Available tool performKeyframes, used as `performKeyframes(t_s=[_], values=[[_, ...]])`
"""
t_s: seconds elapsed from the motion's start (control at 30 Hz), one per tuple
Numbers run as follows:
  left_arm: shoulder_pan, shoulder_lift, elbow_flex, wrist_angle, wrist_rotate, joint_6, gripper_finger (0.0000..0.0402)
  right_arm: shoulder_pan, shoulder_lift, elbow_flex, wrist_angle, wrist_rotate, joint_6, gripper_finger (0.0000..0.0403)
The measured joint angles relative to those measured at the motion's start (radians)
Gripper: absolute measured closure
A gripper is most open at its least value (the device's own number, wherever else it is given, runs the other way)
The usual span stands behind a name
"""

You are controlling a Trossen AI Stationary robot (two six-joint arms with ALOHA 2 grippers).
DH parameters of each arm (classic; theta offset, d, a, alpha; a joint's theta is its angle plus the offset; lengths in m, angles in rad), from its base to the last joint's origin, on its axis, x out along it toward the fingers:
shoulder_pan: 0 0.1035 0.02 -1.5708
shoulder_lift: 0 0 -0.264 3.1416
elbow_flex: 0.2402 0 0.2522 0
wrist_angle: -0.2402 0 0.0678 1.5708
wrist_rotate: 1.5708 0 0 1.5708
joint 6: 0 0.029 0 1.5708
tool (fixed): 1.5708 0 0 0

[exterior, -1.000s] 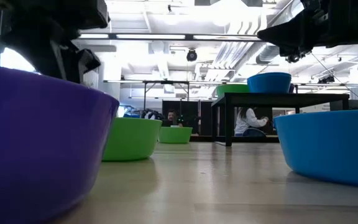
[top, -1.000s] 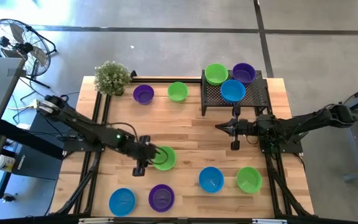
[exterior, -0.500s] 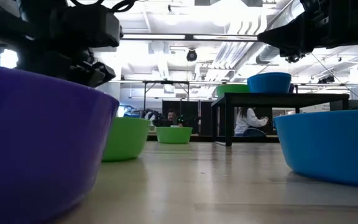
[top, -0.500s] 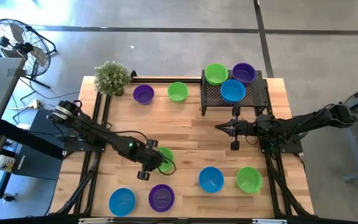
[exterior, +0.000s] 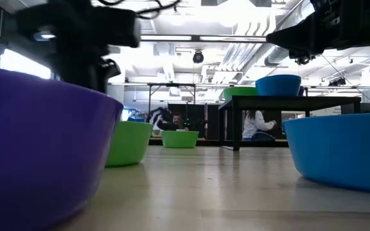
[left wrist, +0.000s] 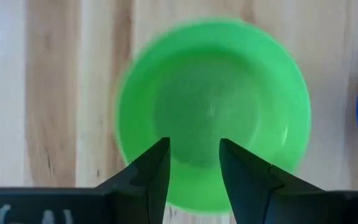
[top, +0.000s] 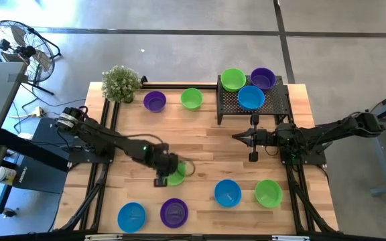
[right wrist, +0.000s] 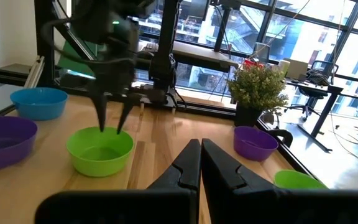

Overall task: Pick & Place Mini bowls
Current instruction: Stack the green bowl on the other green bowl on the shelf

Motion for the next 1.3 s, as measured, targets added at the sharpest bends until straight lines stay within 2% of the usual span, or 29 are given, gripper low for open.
performKeyframes(t_s=[0.23, 0.4, 0.57, 0.83, 0.97, 1.13, 1.17, 1.3], values=[[0.114, -0.023, -0.001, -0.004, 0.063, -0.093, 0.0262, 0.0, 0.0, 0.0, 0.002, 0.0, 0.0, 0.04], [0.143, -0.024, 0.0, 0.0, 0.111, -0.113, 0.0243, 0.0, 0.0, 0.0, -0.003, 0.0, 0.0, 0.0401], [0.143, -0.012, 0.0, 0.001, 0.091, -0.118, 0.0223, 0.0, 0.0, 0.0, -0.003, 0.0, 0.0, 0.0402], [0.143, 0.071, -0.059, -0.013, 0.067, -0.164, 0.0223, 0.0, 0.0, 0.0, -0.004, -0.001, 0.0, 0.0402], [0.144, 0.078, -0.06, 0.014, 0.083, -0.163, 0.0264, 0.0, 0.0, 0.0, -0.004, -0.001, 0.0, 0.0401], [0.17, 0.079, -0.061, 0.038, 0.162, -0.123, 0.0376, 0.0, 0.0, 0.0, -0.005, -0.001, 0.0, 0.0402], [0.184, 0.079, -0.061, 0.041, 0.175, -0.117, 0.0388, 0.0, 0.0, 0.0, -0.004, -0.001, 0.0, 0.0402], [0.271, 0.07, -0.055, 0.089, 0.18, -0.104, 0.0388, -0.001, 0.0, 0.0, -0.005, 0.0, 0.0, 0.0401]])
